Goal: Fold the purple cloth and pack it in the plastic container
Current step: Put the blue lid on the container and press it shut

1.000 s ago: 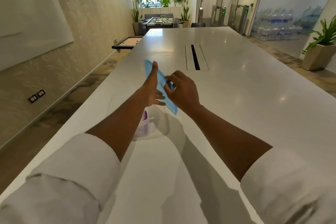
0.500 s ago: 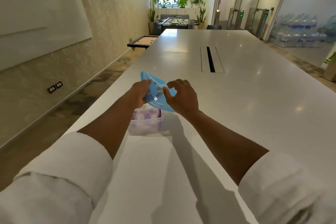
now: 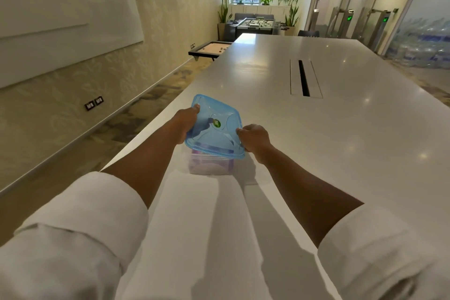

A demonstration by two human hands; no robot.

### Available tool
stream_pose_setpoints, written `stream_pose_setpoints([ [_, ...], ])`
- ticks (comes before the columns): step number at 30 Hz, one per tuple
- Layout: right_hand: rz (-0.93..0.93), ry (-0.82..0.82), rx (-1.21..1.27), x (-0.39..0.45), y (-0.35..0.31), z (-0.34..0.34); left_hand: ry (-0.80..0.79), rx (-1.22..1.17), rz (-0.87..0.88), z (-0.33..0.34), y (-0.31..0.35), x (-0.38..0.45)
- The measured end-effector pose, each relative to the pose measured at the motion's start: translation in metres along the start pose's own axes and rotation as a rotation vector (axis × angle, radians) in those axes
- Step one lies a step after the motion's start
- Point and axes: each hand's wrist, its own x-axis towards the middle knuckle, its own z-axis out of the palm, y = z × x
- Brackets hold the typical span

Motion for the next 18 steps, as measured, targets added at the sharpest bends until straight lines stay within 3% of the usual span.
stream_pose_setpoints([
  [4,-0.003,0.038,0.027,0.002,-0.002,0.006,0.221,0.218,0.102,-0.003,-0.008,0.01],
  [11,-0.028,0.113,-0.048,0.006,-0.001,0.015,0.351,0.586,0.229,-0.016,-0.022,0.017],
  [18,-0.021,0.179,-0.003,0.007,-0.001,0.029,0.395,0.596,0.288,-0.023,-0.035,0.021],
])
